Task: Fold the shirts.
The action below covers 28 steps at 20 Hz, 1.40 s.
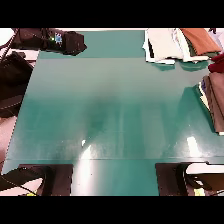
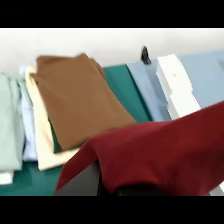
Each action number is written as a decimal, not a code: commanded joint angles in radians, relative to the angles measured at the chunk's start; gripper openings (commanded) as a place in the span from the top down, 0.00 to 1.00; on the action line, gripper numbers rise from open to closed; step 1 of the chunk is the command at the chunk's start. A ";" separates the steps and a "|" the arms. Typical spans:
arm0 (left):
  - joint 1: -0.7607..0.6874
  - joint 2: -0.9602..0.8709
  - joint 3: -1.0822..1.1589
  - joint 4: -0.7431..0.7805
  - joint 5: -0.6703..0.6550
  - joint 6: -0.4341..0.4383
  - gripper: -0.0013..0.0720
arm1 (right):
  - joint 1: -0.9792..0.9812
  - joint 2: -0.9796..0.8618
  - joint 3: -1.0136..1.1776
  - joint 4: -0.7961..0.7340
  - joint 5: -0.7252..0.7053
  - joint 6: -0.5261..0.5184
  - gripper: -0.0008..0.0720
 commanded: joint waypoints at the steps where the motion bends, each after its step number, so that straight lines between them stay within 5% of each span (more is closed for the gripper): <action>1: 0.000 -0.001 0.000 0.000 -0.003 0.000 0.95 | -0.059 0.089 -0.139 -0.115 0.082 -0.014 0.97; 13: 0.000 -0.001 0.000 0.000 -0.002 0.009 0.95 | -0.373 0.473 -0.749 -0.392 0.214 0.001 0.96; 14: 0.000 -0.001 0.000 0.000 -0.003 0.009 0.95 | -0.401 0.481 -0.771 -0.391 0.213 0.024 0.92; 16: 0.000 -0.001 0.000 0.000 -0.003 0.014 0.95 | -0.441 0.494 -0.801 -0.390 0.206 0.055 0.52; 17: 0.000 -0.001 0.000 0.000 -0.003 0.025 0.95 | -0.449 0.497 -0.806 -0.388 0.196 0.055 0.39; 22: 0.000 -0.001 0.000 0.000 0.005 0.027 0.95 | -0.369 0.497 -0.691 -0.115 0.171 0.055 0.36; 28: 0.000 -0.001 0.000 0.002 0.010 0.027 0.95 | 0.119 0.497 -0.589 0.062 0.161 0.055 0.36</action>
